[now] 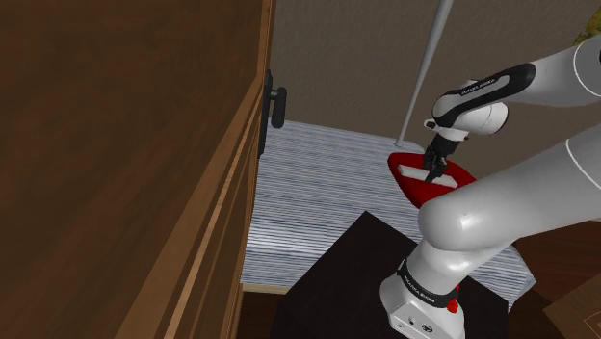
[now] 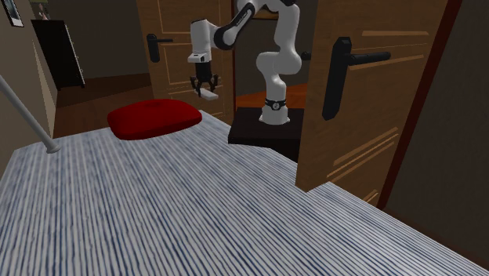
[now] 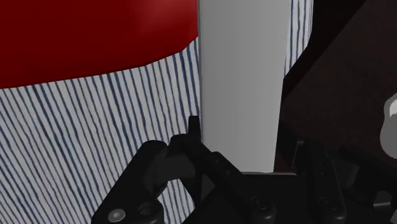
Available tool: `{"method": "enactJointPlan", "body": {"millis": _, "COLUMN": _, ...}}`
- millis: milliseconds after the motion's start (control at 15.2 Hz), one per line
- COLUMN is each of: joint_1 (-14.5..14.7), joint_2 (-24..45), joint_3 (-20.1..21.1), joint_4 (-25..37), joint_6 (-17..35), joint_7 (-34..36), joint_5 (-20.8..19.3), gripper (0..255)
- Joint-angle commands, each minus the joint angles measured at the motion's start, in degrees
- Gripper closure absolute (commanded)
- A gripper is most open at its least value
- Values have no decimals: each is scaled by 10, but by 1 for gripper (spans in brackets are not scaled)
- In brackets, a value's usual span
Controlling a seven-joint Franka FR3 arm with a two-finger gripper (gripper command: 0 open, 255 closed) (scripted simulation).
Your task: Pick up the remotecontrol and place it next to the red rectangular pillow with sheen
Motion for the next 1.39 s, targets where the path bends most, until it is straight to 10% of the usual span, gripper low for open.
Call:
{"method": "enactJointPlan", "body": {"millis": 0, "joint_1": -19, "joint_2": -6, "joint_3": -21, "joint_4": -4, "joint_6": 1, "joint_7": -28, "joint_5": -16, "gripper": 255}}
{"method": "enactJointPlan", "body": {"millis": 726, "joint_1": -79, "joint_2": 6, "joint_3": -153, "joint_4": 46, "joint_6": -7, "joint_7": -199, "joint_5": -54, "gripper": 255}}
{"method": "enactJointPlan", "body": {"millis": 1320, "joint_1": -31, "joint_2": 94, "joint_3": -325, "joint_4": 141, "joint_6": 4, "joint_7": -381, "joint_5": 7, "gripper": 255}}
